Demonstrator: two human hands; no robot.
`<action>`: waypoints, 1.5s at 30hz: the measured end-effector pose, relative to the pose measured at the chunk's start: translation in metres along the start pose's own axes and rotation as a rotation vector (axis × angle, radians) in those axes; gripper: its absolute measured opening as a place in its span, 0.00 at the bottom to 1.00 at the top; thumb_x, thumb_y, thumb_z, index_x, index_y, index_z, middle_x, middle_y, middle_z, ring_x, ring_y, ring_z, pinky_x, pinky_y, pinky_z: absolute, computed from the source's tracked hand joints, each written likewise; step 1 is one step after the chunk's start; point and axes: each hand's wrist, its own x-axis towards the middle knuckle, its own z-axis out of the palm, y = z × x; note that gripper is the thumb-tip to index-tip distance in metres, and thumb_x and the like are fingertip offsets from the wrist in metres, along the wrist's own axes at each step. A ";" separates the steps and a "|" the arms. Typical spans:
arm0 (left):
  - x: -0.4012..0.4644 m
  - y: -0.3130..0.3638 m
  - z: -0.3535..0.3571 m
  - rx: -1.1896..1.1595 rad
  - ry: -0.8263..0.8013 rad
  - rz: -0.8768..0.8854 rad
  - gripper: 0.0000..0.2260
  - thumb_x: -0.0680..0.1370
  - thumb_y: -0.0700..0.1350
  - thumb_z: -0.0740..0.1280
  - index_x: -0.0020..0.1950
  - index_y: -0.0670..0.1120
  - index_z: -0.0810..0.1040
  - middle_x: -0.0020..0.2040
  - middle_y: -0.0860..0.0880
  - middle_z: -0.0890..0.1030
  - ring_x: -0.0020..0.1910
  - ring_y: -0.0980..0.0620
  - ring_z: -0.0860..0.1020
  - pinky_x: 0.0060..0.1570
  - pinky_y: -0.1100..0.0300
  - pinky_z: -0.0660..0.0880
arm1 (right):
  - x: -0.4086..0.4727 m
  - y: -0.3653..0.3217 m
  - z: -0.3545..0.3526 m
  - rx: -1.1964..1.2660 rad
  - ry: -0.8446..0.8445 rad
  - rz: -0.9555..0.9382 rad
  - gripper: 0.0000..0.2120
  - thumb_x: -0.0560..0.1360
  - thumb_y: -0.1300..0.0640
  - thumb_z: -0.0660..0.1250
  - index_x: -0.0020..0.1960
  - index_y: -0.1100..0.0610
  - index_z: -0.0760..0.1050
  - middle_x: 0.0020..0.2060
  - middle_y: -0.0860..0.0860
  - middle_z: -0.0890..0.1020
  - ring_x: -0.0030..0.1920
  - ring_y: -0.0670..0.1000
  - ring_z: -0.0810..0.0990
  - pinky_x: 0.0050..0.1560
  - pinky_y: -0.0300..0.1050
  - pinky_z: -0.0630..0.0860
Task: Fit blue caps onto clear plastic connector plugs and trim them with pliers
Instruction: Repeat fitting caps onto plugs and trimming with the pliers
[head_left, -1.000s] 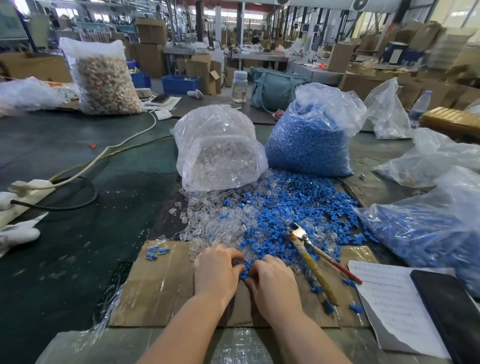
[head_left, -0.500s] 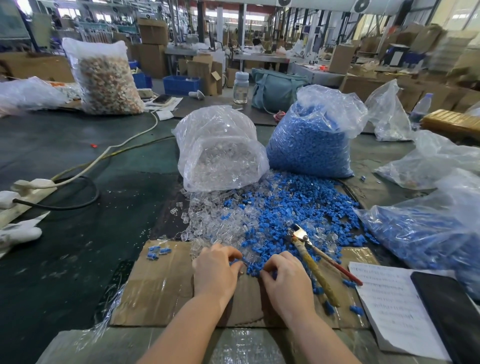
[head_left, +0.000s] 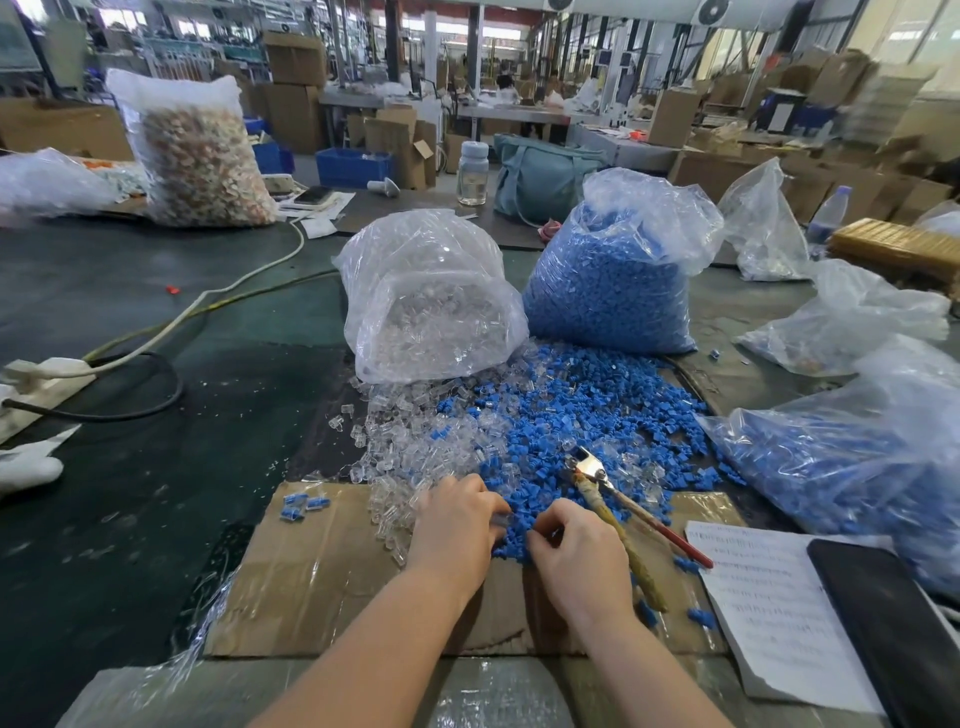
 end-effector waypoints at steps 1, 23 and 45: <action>-0.001 -0.001 0.000 0.000 0.000 0.009 0.10 0.77 0.51 0.65 0.58 0.55 0.77 0.53 0.54 0.74 0.56 0.53 0.68 0.60 0.57 0.64 | 0.000 0.000 0.000 0.012 0.000 0.004 0.05 0.74 0.53 0.68 0.41 0.52 0.74 0.38 0.45 0.79 0.40 0.45 0.75 0.41 0.38 0.71; -0.013 0.005 -0.014 -0.881 0.224 -0.426 0.05 0.75 0.37 0.68 0.46 0.47 0.77 0.39 0.50 0.78 0.37 0.56 0.75 0.36 0.68 0.71 | 0.000 -0.010 -0.006 0.356 -0.024 0.096 0.05 0.73 0.59 0.70 0.39 0.55 0.76 0.34 0.46 0.78 0.37 0.44 0.76 0.41 0.40 0.75; -0.031 0.009 -0.005 -1.260 0.237 -0.586 0.06 0.78 0.35 0.63 0.44 0.45 0.76 0.39 0.43 0.79 0.28 0.58 0.79 0.29 0.66 0.74 | -0.007 -0.029 -0.009 0.472 -0.088 0.084 0.09 0.70 0.61 0.71 0.34 0.54 0.75 0.30 0.47 0.78 0.33 0.45 0.75 0.36 0.37 0.72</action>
